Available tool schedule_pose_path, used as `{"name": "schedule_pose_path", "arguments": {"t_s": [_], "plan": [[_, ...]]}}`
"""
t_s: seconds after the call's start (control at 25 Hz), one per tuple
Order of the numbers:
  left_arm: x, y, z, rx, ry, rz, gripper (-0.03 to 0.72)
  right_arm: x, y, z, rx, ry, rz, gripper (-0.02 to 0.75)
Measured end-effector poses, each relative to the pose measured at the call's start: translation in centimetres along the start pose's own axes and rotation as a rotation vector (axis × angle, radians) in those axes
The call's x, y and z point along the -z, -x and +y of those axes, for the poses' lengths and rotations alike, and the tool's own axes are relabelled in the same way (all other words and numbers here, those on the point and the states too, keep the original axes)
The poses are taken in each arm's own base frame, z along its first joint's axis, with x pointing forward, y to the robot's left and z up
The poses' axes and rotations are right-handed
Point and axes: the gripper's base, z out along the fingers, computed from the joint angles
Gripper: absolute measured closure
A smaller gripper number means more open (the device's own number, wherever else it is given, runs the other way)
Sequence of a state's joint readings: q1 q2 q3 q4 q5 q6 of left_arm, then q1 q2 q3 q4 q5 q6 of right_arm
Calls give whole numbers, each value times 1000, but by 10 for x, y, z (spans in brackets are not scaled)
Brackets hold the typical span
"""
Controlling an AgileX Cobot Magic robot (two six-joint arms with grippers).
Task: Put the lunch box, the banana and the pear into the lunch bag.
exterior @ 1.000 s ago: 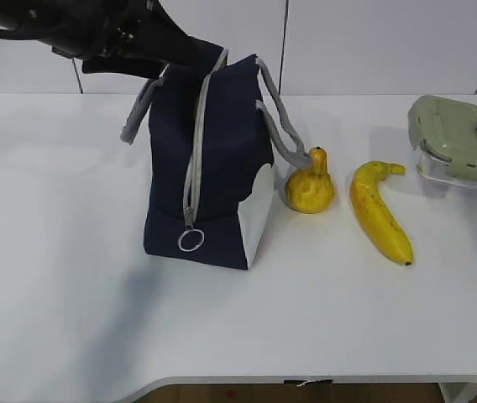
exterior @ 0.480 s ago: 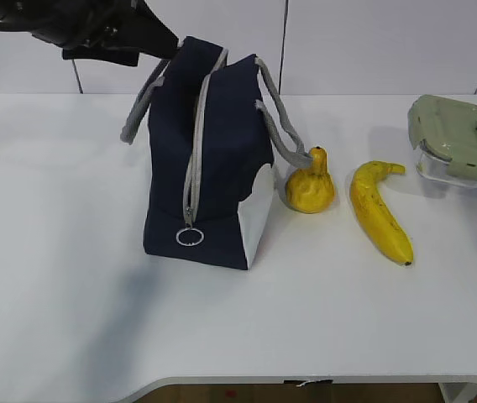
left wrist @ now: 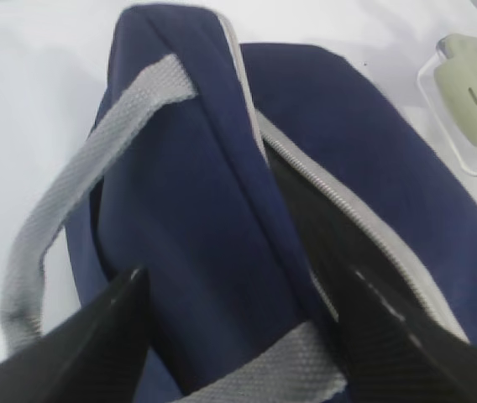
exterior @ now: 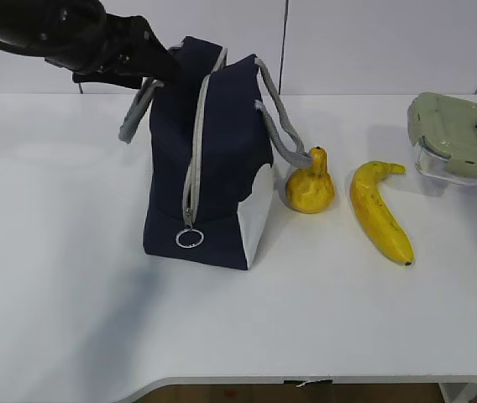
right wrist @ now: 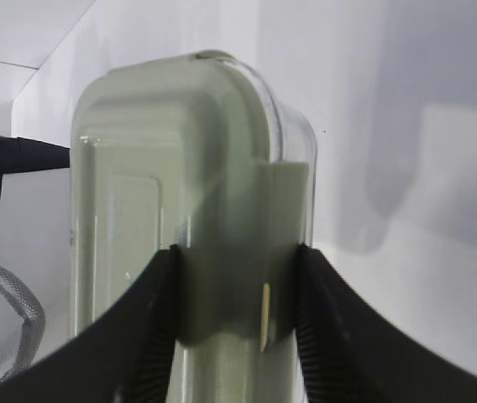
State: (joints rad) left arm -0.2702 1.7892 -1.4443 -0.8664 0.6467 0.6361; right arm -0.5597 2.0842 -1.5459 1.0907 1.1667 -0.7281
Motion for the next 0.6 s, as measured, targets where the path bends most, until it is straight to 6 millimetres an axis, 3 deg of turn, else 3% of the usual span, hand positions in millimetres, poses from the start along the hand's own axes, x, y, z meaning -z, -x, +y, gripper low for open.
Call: {"name": "schedule_pose_path", "arguments": {"t_s": [0.32,0.6], "plan": [[-8,9,-1,14,-23,-21,159,0,0,0,-2,0,0,428],[-33,3,-7,5,-52,22,159,0,0,0,-2,1,0,429]]}}
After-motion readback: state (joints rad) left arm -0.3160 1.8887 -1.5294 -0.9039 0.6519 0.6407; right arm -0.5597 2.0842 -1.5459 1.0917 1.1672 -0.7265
